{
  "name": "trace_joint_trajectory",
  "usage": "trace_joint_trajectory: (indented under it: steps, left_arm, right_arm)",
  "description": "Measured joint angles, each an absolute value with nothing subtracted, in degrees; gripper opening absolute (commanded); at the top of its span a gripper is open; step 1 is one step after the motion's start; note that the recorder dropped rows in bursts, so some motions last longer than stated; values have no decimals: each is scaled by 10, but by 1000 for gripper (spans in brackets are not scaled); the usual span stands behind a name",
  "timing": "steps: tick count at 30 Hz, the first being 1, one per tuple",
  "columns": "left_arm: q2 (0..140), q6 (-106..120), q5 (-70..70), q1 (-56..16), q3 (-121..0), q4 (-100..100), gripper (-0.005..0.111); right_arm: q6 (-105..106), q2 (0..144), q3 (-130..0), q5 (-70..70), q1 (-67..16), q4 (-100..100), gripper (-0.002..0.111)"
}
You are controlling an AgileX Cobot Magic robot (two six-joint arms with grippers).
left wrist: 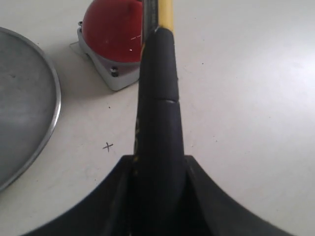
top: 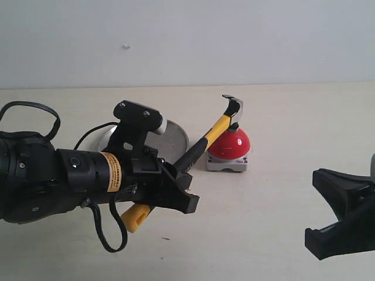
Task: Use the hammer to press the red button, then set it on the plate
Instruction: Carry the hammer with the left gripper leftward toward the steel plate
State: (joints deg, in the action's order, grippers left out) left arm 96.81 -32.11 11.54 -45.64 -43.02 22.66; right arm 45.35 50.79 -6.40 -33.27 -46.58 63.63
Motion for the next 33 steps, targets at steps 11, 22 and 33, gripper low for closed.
trace_joint_trajectory:
  steps: [11, 22, 33]
  left_arm:
    - [958, -309, 145, -426, -429, 222, 0]
    - [998, -321, 153, -440, -430, 218, 0]
    - [898, -315, 83, -452, -428, 224, 0]
  right_arm:
    - [422, 456, -52, -337, -466, 574, 0]
    - [428, 448, -52, -327, -466, 574, 0]
    - [441, 447, -52, -326, -466, 574, 0]
